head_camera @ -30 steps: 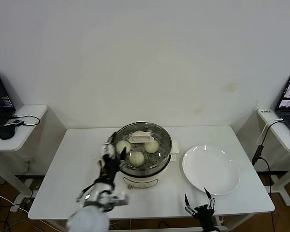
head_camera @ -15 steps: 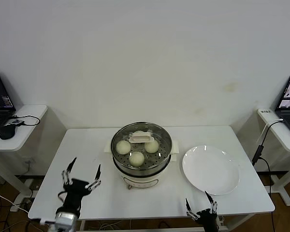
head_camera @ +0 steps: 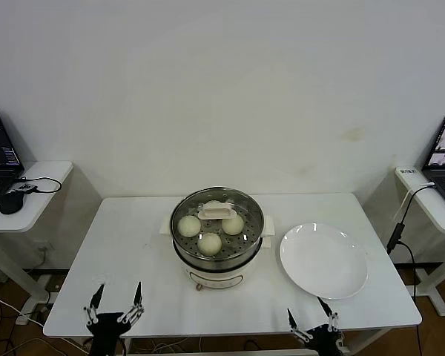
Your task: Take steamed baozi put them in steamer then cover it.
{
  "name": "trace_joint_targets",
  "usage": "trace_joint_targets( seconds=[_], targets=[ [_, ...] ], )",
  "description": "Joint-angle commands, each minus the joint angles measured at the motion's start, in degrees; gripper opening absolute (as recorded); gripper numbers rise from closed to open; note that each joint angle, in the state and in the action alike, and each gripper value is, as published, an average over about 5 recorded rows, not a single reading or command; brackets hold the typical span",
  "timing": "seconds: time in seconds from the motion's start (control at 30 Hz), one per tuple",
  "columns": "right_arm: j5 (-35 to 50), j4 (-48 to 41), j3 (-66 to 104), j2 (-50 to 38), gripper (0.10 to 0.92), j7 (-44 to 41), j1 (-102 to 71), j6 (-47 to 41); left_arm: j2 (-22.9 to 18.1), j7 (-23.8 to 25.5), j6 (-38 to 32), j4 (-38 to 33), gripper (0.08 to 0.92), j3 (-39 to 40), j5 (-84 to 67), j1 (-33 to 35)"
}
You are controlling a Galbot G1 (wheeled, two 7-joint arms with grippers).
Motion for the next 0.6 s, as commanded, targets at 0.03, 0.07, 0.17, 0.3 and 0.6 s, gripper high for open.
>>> trace_joint_targets(
  seconds=[0.03, 0.07, 0.17, 0.3, 0.6],
  targets=[
    [5.2, 2.2, -0.3, -1.4, 0.823, -1.9, -1.4, -1.1, -3.6, 0.3, -4.0, 3.1, 0.823, -0.1, -3.2, 3.6],
    [6.0, 2.5, -0.5, -1.6, 0.823, -2.2, -1.5, -1.4, -3.6, 0.4, -4.0, 3.4, 0.823, 0.1, -3.1, 3.6],
    [7.3, 3.2, -0.6, -1.8, 0.822, -2.4, -1.7, -1.9, -3.9, 0.4, -4.0, 4.1, 0.823, 0.5, -2.8, 3.7],
    [7.3, 3.3, -0.4, -1.8, 0.823, -2.3, -1.7, -1.9, -4.5, 0.3, -3.9, 4.7, 0.823, 1.0, -2.7, 3.3],
    [7.1, 2.9, -0.5, -1.7, 0.823, -2.0, -1.7, -1.9, -4.8, 1.3, -3.7, 5.6, 0.823, 0.9, -1.7, 2.9]
  ],
)
